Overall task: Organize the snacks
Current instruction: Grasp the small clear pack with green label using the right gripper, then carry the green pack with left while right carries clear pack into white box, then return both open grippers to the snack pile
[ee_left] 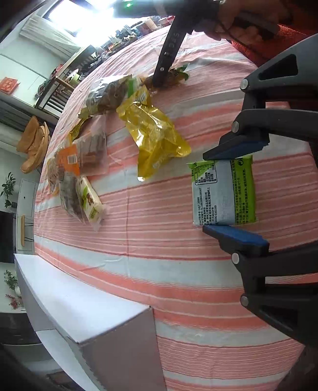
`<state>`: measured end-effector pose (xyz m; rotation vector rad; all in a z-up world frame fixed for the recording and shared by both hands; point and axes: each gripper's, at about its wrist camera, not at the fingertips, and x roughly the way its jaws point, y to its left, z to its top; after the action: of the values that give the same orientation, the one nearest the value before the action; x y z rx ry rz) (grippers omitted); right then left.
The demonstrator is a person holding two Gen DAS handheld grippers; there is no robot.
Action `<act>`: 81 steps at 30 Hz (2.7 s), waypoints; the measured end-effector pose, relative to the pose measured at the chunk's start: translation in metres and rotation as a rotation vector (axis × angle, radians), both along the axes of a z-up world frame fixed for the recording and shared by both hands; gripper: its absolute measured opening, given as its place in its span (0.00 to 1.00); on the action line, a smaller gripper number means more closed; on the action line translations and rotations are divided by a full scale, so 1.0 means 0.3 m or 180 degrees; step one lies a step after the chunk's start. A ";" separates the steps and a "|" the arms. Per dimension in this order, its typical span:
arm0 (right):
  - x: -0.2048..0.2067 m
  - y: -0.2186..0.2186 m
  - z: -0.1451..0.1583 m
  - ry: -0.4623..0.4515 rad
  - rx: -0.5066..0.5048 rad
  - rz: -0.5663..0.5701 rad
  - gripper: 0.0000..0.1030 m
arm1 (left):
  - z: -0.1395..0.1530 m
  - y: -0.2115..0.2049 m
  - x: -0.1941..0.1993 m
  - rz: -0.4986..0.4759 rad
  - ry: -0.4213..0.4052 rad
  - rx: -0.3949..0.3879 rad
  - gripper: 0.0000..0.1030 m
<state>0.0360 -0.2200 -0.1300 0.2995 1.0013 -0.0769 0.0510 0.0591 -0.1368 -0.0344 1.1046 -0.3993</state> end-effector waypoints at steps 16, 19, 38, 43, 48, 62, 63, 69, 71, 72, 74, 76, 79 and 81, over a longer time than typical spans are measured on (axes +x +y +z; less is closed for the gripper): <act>-0.037 -0.063 0.032 0.0241 0.0207 0.0088 0.28 | 0.048 0.001 0.015 -0.0046 -0.0018 -0.0250 0.49; -0.082 -0.127 0.058 0.0066 0.0556 -0.0131 0.28 | 0.087 0.012 0.035 -0.0039 0.0070 -0.0512 0.49; 0.548 0.692 0.681 -0.0629 0.1414 0.1324 0.72 | 0.595 0.623 0.518 0.1161 -0.0771 -0.0019 0.81; 0.468 0.593 0.674 -0.0883 0.1165 0.1293 0.72 | 0.507 0.624 0.480 0.1163 -0.0670 -0.0115 0.81; 0.269 0.303 0.450 -0.1013 0.0163 0.0684 0.76 | 0.381 0.324 0.274 0.0225 -0.0425 -0.0316 0.86; -0.073 -0.173 0.009 -0.0396 -0.0033 -0.1011 0.76 | -0.069 -0.125 0.154 -0.0832 -0.0324 0.0433 0.98; -0.060 -0.168 -0.006 -0.0330 -0.0003 -0.0999 0.76 | -0.078 -0.144 0.169 -0.0867 -0.0336 0.0494 0.99; -0.041 -0.119 -0.056 -0.0096 -0.0493 -0.0864 0.77 | -0.089 -0.284 0.265 -0.0888 -0.0529 0.0523 1.00; -0.042 -0.104 -0.058 -0.0035 -0.0633 -0.0817 0.79 | -0.093 -0.315 0.325 -0.0744 -0.0533 0.0504 1.00; -0.038 -0.101 -0.060 -0.0028 -0.0663 -0.0807 0.81 | -0.092 -0.337 0.349 -0.0676 -0.0549 0.0495 1.00; -0.037 -0.112 -0.066 -0.0033 -0.0639 -0.0824 0.83 | -0.094 -0.367 0.401 -0.0547 -0.0560 0.0495 1.00; -0.034 -0.116 -0.067 -0.0033 -0.0639 -0.0842 0.84 | -0.095 -0.398 0.440 -0.0465 -0.0576 0.0496 1.00; -0.034 -0.117 -0.069 -0.0038 -0.0650 -0.0844 0.86 | -0.102 -0.419 0.459 -0.0468 -0.0648 0.0474 1.00; -0.035 -0.117 -0.067 -0.0038 -0.0652 -0.0844 0.87 | -0.104 -0.420 0.468 -0.0467 -0.0652 0.0467 1.00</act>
<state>0.0254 -0.2550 -0.1502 0.2431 0.9290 -0.4155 0.1913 -0.0670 -0.1681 0.2139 0.9338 -0.4417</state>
